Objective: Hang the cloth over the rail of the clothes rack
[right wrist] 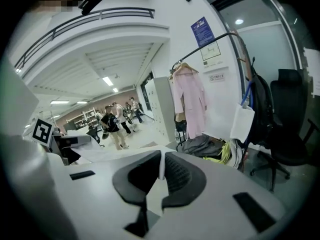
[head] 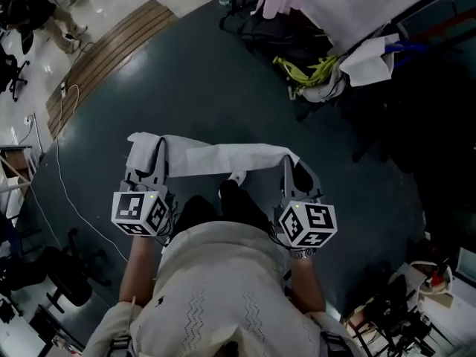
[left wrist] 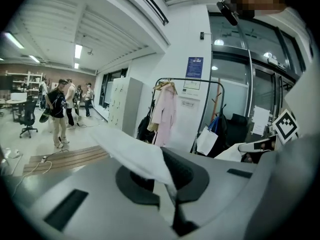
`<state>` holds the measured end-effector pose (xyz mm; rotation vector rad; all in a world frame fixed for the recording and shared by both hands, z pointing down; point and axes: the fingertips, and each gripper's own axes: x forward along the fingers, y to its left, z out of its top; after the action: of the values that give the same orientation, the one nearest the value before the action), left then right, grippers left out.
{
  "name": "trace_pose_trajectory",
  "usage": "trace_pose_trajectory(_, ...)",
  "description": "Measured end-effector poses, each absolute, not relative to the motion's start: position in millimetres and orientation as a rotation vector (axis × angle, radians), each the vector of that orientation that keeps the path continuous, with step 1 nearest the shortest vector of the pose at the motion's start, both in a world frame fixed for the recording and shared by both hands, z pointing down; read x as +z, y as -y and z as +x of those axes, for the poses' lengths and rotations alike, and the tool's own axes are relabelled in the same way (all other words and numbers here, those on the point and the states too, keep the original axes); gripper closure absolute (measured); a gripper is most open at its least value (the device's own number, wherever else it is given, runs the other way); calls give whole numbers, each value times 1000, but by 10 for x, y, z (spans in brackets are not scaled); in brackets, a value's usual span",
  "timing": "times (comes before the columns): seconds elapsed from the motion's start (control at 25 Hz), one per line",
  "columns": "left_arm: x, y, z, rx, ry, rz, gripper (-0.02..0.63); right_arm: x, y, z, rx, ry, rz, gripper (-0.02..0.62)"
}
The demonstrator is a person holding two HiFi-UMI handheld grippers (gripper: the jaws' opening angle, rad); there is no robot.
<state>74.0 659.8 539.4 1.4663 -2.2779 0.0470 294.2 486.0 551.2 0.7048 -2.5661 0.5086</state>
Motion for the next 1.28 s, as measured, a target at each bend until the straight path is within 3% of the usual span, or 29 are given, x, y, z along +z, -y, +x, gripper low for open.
trace_pose_trajectory(0.4, 5412, -5917, 60, 42, 2266, 1454, 591, 5476, -4180, 2261, 525, 2544, 714, 572)
trace_pose_trajectory(0.92, 5205, -4563, -1234, 96, 1992, 1877, 591, 5361, -3670, 1361, 655, 2426, 1143, 572)
trace_pose_trajectory(1.28, 5163, -4112, -1699, 152, 1886, 2006, 591, 5290, -3449, 942, 685, 2410, 1227, 572)
